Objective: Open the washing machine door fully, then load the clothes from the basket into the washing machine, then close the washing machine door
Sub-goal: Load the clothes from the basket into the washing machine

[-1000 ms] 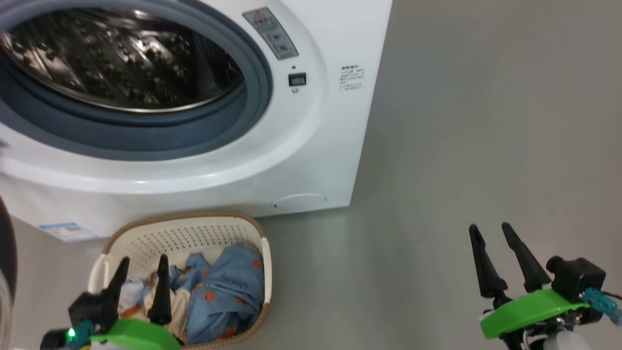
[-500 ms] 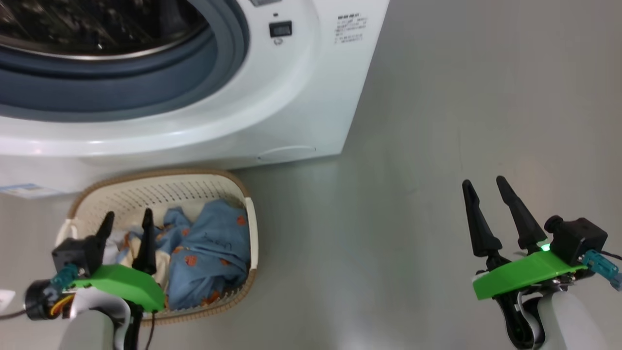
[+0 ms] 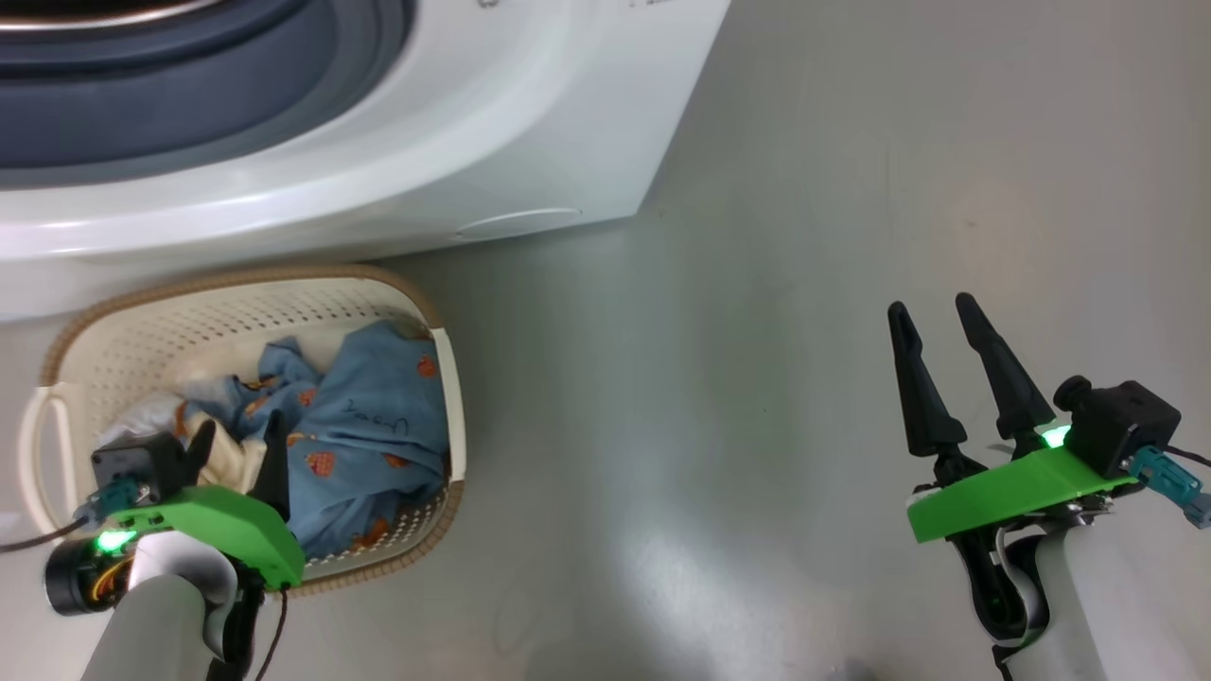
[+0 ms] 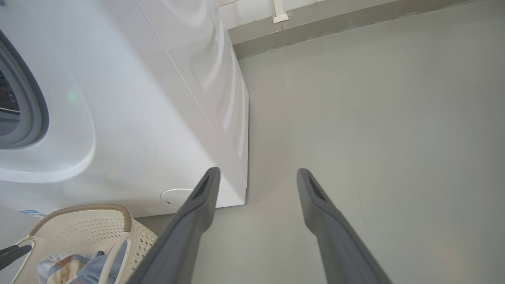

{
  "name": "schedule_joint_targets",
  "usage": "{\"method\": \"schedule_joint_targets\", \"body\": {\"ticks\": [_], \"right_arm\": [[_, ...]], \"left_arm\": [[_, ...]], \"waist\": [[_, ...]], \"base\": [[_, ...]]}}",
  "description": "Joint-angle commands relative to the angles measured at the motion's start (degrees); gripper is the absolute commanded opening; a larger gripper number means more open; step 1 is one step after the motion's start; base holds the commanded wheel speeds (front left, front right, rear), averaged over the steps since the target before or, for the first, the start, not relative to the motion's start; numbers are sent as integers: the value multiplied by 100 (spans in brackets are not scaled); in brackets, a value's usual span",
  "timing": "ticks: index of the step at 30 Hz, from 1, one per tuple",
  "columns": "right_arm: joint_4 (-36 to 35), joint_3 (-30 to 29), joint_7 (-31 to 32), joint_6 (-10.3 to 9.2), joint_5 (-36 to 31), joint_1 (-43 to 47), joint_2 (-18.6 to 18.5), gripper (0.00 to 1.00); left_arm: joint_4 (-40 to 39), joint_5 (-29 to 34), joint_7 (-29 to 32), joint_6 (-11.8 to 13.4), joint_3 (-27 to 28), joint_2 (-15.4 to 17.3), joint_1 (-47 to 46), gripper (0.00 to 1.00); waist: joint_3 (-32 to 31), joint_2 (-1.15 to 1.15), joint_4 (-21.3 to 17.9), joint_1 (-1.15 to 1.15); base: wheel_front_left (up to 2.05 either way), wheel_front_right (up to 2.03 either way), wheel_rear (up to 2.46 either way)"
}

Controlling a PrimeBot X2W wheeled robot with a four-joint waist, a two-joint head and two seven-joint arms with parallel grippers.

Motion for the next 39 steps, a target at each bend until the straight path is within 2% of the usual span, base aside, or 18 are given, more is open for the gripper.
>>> {"method": "schedule_joint_targets", "body": {"ticks": [1, 8, 20, 27, 39], "right_arm": [[-137, 163, -69, 9, -43, -8, 51, 100], [-107, 204, -69, 9, -35, -101, 129, 100], [-102, 260, -69, 9, 27, -198, 239, 100], [-126, 284, -69, 9, 33, -216, 274, 100], [-197, 295, -69, 9, -9, -280, 287, 100]], "left_arm": [[111, -141, 41, -5, 61, 238, -35, 100], [558, -690, 235, -8, -598, 442, -178, 100], [792, -1417, 878, -9, -1531, 941, -411, 100], [1055, -1598, 1062, -9, -1655, 1122, -560, 100], [1255, -1876, 1377, -10, -1952, 1129, -924, 100]], "waist": [[173, 0, -124, 0], [304, 0, -254, 0], [593, 0, -495, 0], [751, 0, -557, 0], [1093, 0, -556, 0]], "base": [[0, 0, 0], [0, 0, 0], [0, 0, 0], [0, 0, 0], [0, 0, 0]]}}
